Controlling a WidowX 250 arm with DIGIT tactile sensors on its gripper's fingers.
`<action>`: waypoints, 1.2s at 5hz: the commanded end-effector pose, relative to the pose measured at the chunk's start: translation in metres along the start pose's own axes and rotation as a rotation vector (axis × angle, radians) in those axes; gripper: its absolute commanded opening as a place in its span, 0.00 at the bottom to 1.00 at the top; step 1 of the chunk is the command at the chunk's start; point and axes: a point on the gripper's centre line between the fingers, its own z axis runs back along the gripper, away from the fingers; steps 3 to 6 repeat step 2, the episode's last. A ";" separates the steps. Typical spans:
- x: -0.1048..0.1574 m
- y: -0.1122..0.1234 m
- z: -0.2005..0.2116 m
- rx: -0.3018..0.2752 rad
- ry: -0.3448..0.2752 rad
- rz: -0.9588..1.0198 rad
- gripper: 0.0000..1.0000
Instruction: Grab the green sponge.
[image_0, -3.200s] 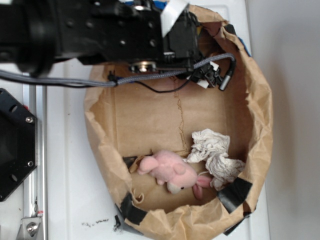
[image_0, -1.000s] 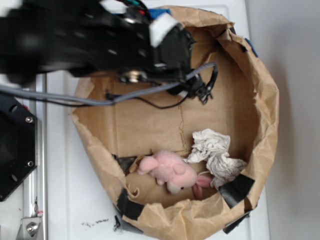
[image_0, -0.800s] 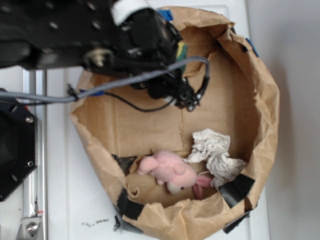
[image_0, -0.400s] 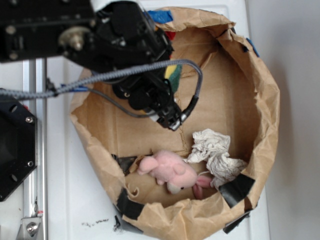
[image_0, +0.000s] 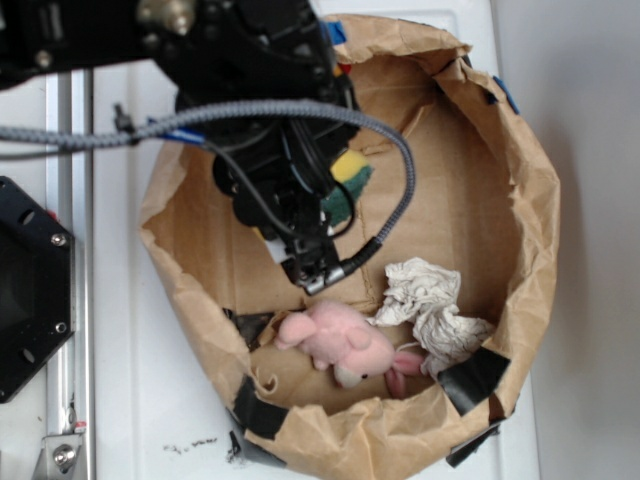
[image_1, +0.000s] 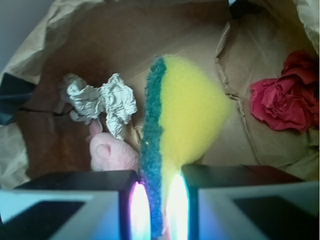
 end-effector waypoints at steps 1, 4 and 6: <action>0.017 0.004 0.020 0.017 -0.109 -0.002 0.00; 0.016 0.005 0.017 0.036 -0.173 0.018 0.00; 0.016 0.005 0.017 0.036 -0.173 0.018 0.00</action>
